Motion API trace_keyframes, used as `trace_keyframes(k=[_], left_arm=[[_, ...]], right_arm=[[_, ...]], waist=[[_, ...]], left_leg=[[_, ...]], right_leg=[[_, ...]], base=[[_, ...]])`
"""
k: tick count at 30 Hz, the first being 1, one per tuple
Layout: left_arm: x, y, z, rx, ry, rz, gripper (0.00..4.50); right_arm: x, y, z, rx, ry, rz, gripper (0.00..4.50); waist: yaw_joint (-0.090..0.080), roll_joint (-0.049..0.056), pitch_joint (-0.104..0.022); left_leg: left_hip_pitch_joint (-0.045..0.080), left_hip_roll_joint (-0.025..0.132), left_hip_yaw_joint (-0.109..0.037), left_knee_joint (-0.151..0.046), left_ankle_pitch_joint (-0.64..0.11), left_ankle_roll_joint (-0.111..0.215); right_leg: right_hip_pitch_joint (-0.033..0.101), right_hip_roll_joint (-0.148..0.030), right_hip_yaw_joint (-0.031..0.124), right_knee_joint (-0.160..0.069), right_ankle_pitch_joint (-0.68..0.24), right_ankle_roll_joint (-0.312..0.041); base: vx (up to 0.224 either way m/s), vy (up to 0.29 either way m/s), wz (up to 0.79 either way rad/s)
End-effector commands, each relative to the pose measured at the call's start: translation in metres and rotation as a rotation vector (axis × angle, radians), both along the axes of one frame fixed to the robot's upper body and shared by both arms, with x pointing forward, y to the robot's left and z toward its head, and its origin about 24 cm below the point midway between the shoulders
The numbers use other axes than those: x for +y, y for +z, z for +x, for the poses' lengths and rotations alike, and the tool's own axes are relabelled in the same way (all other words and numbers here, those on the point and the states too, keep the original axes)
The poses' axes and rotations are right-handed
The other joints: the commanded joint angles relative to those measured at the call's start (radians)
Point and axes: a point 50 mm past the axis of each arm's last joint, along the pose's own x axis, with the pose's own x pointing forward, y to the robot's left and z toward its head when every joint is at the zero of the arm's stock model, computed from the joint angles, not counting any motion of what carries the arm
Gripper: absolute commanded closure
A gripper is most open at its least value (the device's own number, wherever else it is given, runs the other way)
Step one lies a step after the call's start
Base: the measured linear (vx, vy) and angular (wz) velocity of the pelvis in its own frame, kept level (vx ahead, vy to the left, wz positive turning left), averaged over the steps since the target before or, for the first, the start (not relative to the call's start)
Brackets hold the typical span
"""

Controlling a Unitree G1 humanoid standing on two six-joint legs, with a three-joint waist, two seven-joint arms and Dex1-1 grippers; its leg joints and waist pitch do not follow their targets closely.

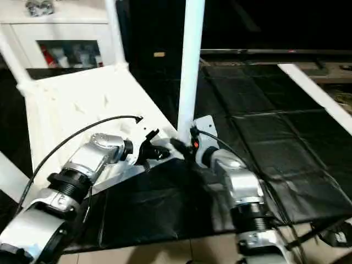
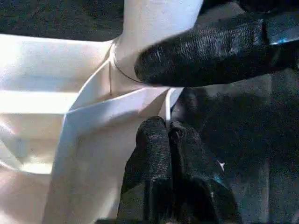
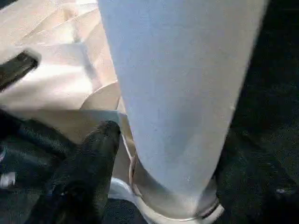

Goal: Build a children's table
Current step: Rotate leg to tighten

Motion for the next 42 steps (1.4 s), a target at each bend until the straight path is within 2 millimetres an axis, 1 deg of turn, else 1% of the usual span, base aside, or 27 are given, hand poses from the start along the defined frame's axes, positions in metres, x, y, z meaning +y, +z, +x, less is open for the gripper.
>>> trace_keyframes(k=[1, 3, 4, 5, 7, 8, 10, 11, 12, 15, 17, 18, 21, 23, 24, 25, 27, 28, 29, 30, 32, 36, 37, 38, 39, 40, 42], left_arm=[[-0.012, 0.013, -0.005, -0.045, -0.157, -0.042, 4.50], [-0.008, 0.012, -0.007, -0.039, -0.194, -0.036, 4.50], [-0.006, 0.012, -0.008, -0.034, -0.215, -0.033, 4.50], [0.000, 0.012, -0.011, -0.025, -0.285, -0.019, 4.50], [0.006, 0.012, -0.015, -0.008, -0.346, -0.005, 4.50], [0.006, 0.012, -0.015, -0.008, -0.346, -0.005, 4.50], [0.014, 0.013, -0.018, 0.012, -0.426, 0.015, 4.50], [0.016, 0.013, -0.019, 0.016, -0.448, 0.020, 4.50], [0.017, 0.013, -0.020, 0.017, -0.452, 0.021, 4.50], [0.024, 0.015, -0.024, 0.037, -0.534, 0.027, 4.50], [0.028, 0.017, -0.028, 0.058, -0.591, 0.047, 4.50], [0.029, 0.017, -0.029, 0.061, -0.601, 0.053, 4.50], [0.033, 0.018, -0.031, 0.070, -0.633, 0.073, 4.50], [0.036, 0.017, -0.033, 0.075, -0.647, 0.087, 4.50], [0.036, 0.017, -0.033, 0.075, -0.647, 0.087, 4.50], [0.038, 0.015, -0.035, 0.082, -0.659, 0.092, 4.50], [0.038, 0.015, -0.036, 0.084, -0.664, 0.092, 4.50], [0.038, 0.015, -0.037, 0.085, -0.667, 0.091, 4.50], [0.037, 0.015, -0.038, 0.085, -0.671, 0.089, 4.50], [0.037, 0.015, -0.039, 0.085, -0.673, 0.088, 4.50], [0.037, 0.015, -0.040, 0.084, -0.675, 0.087, 4.50], [0.038, 0.014, -0.040, 0.086, -0.673, 0.086, 4.50], [0.039, 0.014, -0.040, 0.085, -0.666, 0.089, 4.50], [0.039, 0.014, -0.040, 0.084, -0.664, 0.089, 4.50], [0.039, 0.014, -0.040, 0.084, -0.663, 0.088, 4.50], [0.039, 0.014, -0.040, 0.085, -0.664, 0.087, 4.50], [0.039, 0.015, -0.041, 0.086, -0.664, 0.085, 4.50]], right_arm=[[0.009, -0.006, -0.011, 0.050, 0.150, 0.034, 0.95], [0.003, -0.004, -0.012, 0.049, 0.186, 0.033, 0.65], [-0.001, -0.003, -0.013, 0.048, 0.208, 0.031, 0.65], [-0.010, 0.001, -0.015, 0.048, 0.267, 0.035, 0.56], [-0.018, 0.005, -0.018, 0.046, 0.323, 0.042, 0.33], [-0.018, 0.005, -0.018, 0.046, 0.323, 0.042, 0.23], [-0.027, 0.012, -0.020, 0.048, 0.409, 0.045, 0.16], [-0.030, 0.013, -0.021, 0.049, 0.431, 0.044, 0.04], [-0.030, 0.014, -0.021, 0.050, 0.435, 0.044, 0.04], [-0.036, 0.018, -0.020, 0.056, 0.478, 0.016, 0.04], [-0.035, 0.021, -0.020, 0.051, 0.539, 0.019, 0.04], [-0.034, 0.022, -0.021, 0.052, 0.558, 0.026, 0.04], [-0.030, 0.023, -0.024, 0.052, 0.623, 0.050, 0.04], [-0.027, 0.020, -0.024, 0.062, 0.646, 0.044, 0.20], [-0.027, 0.020, -0.024, 0.062, 0.646, 0.044, 0.20], [-0.022, 0.016, -0.027, 0.078, 0.690, 0.052, 0.41], [-0.021, 0.016, -0.028, 0.081, 0.705, 0.057, 0.53], [-0.020, 0.015, -0.028, 0.082, 0.715, 0.063, 0.70], [-0.018, 0.015, -0.028, 0.083, 0.724, 0.075, 0.70], [-0.017, 0.015, -0.028, 0.083, 0.730, 0.087, 0.81], [-0.015, 0.015, -0.028, 0.084, 0.737, 0.100, 1.04], [-0.012, 0.016, -0.029, 0.091, 0.769, 0.122, 1.28], [-0.011, 0.015, -0.029, 0.096, 0.776, 0.126, 1.46], [-0.011, 0.015, -0.029, 0.097, 0.777, 0.127, 1.46], [-0.010, 0.015, -0.029, 0.098, 0.778, 0.130, 1.60], [-0.010, 0.015, -0.029, 0.097, 0.778, 0.134, 1.67], [-0.010, 0.015, -0.029, 0.096, 0.777, 0.149, 1.74]], waist=[[0.008, -0.003, -0.073], [0.015, -0.002, -0.075], [0.021, -0.001, -0.074], [0.021, -0.001, -0.074], [0.027, 0.001, -0.070], [0.032, 0.002, -0.071], [0.040, -0.004, -0.068], [0.046, -0.001, -0.068], [0.048, -0.001, -0.068], [0.052, -0.004, -0.069], [0.054, -0.012, -0.069], [0.055, -0.010, -0.070], [0.059, -0.015, -0.069], [0.063, -0.011, -0.069], [0.063, -0.011, -0.068], [0.064, -0.012, -0.068], [0.064, -0.012, -0.067], [0.066, -0.014, -0.067], [0.065, -0.022, -0.068], [0.066, -0.022, -0.068], [0.066, -0.017, -0.068], [0.066, -0.019, -0.067], [0.066, -0.016, -0.067], [0.066, -0.016, -0.067], [0.068, -0.007, -0.068], [0.066, -0.012, -0.067], [0.066, -0.012, -0.067]], left_leg=[[-0.010, -0.019, 0.031, -0.059, -0.159, 0.077], [-0.009, -0.016, 0.031, -0.057, -0.129, 0.087], [-0.007, -0.016, 0.031, -0.058, -0.120, 0.088], [-0.008, -0.015, 0.032, -0.058, -0.120, 0.090], [-0.004, -0.012, 0.034, -0.060, -0.157, 0.090], [-0.001, -0.010, 0.033, -0.061, -0.174, 0.082], [0.001, -0.008, 0.035, -0.062, -0.191, 0.076], [0.003, -0.007, 0.036, -0.062, -0.192, 0.070], [0.005, -0.007, 0.037, -0.061, -0.193, 0.071], [-0.004, -0.008, 0.035, -0.061, -0.180, 0.063], [-0.005, -0.006, 0.036, -0.061, -0.174, 0.065], [-0.006, -0.006, 0.035, -0.061, -0.170, 0.062], [-0.005, -0.005, 0.037, -0.060, -0.159, 0.067], [-0.003, -0.004, 0.036, -0.060, -0.158, 0.061], [-0.004, -0.004, 0.036, -0.061, -0.163, 0.059], [-0.005, -0.005, 0.036, -0.062, -0.174, 0.053], [-0.004, -0.005, 0.036, -0.062, -0.181, 0.050], [-0.004, -0.005, 0.036, -0.062, -0.180, 0.049], [-0.006, -0.005, 0.036, -0.062, -0.172, 0.051], [-0.007, -0.005, 0.035, -0.062, -0.170, 0.051], [-0.006, -0.004, 0.035, -0.062, -0.172, 0.047], [-0.006, -0.005, 0.035, -0.062, -0.168, 0.046], [-0.006, -0.005, 0.036, -0.061, -0.174, 0.044], [-0.006, -0.005, 0.036, -0.061, -0.174, 0.044], [-0.004, -0.005, 0.034, -0.061, -0.175, 0.041], [-0.005, -0.005, 0.035, -0.061, -0.180, 0.041], [-0.005, -0.005, 0.034, -0.062, -0.186, 0.038]], right_leg=[[0.071, -0.023, 0.025, -0.054, -0.207, -0.228], [0.072, -0.024, 0.026, -0.046, -0.153, -0.248], [0.073, -0.023, 0.026, -0.044, -0.136, -0.257], [0.073, -0.023, 0.027, -0.043, -0.132, -0.260], [0.070, -0.025, 0.028, -0.047, -0.164, -0.260], [0.070, -0.027, 0.028, -0.048, -0.188, -0.259], [0.068, -0.026, 0.028, -0.049, -0.212, -0.255], [0.066, -0.027, 0.030, -0.047, -0.212, -0.255], [0.065, -0.026, 0.030, -0.048, -0.210, -0.257], [0.070, -0.027, 0.029, -0.042, -0.207, -0.253], [0.069, -0.029, 0.029, -0.042, -0.220, -0.246], [0.070, -0.030, 0.029, -0.040, -0.220, -0.245], [0.067, -0.030, 0.029, -0.040, -0.223, -0.243], [0.065, -0.031, 0.029, -0.039, -0.225, -0.244], [0.064, -0.031, 0.029, -0.039, -0.228, -0.243], [0.065, -0.031, 0.029, -0.040, -0.247, -0.237], [0.064, -0.030, 0.029, -0.042, -0.260, -0.232], [0.064, -0.031, 0.030, -0.041, -0.262, -0.230], [0.065, -0.032, 0.030, -0.040, -0.259, -0.228], [0.065, -0.032, 0.029, -0.038, -0.262, -0.226], [0.063, -0.032, 0.029, -0.041, -0.274, -0.221], [0.064, -0.030, 0.029, -0.038, -0.254, -0.227], [0.063, -0.031, 0.029, -0.040, -0.261, -0.226], [0.063, -0.031, 0.029, -0.040, -0.261, -0.226], [0.063, -0.031, 0.029, -0.038, -0.255, -0.229], [0.063, -0.030, 0.029, -0.039, -0.253, -0.230], [0.064, -0.030, 0.029, -0.039, -0.257, -0.231]], base=[[0.000, 0.000, 0.00], [0.000, 0.000, 0.00], [0.000, 0.000, 0.00], [0.000, 0.000, 0.00], [0.000, 0.000, 0.00], [0.000, 0.000, 0.00], [0.000, 0.000, 0.00], [0.000, 0.000, 0.00], [0.000, 0.000, 0.00], [0.000, 0.000, 0.00], [0.000, 0.000, 0.00], [0.000, 0.000, 0.00], [0.000, 0.000, 0.00], [0.000, 0.000, 0.00], [0.000, 0.000, 0.00], [0.000, 0.000, 0.00], [0.000, 0.000, 0.00], [0.000, 0.000, 0.00], [0.000, 0.000, 0.00], [0.000, 0.000, 0.00], [0.000, 0.000, 0.00], [0.000, 0.000, 0.00], [0.000, 0.000, 0.00], [0.000, 0.000, 0.00], [0.000, 0.000, 0.00], [0.000, 0.000, 0.00], [0.000, 0.000, 0.00]])
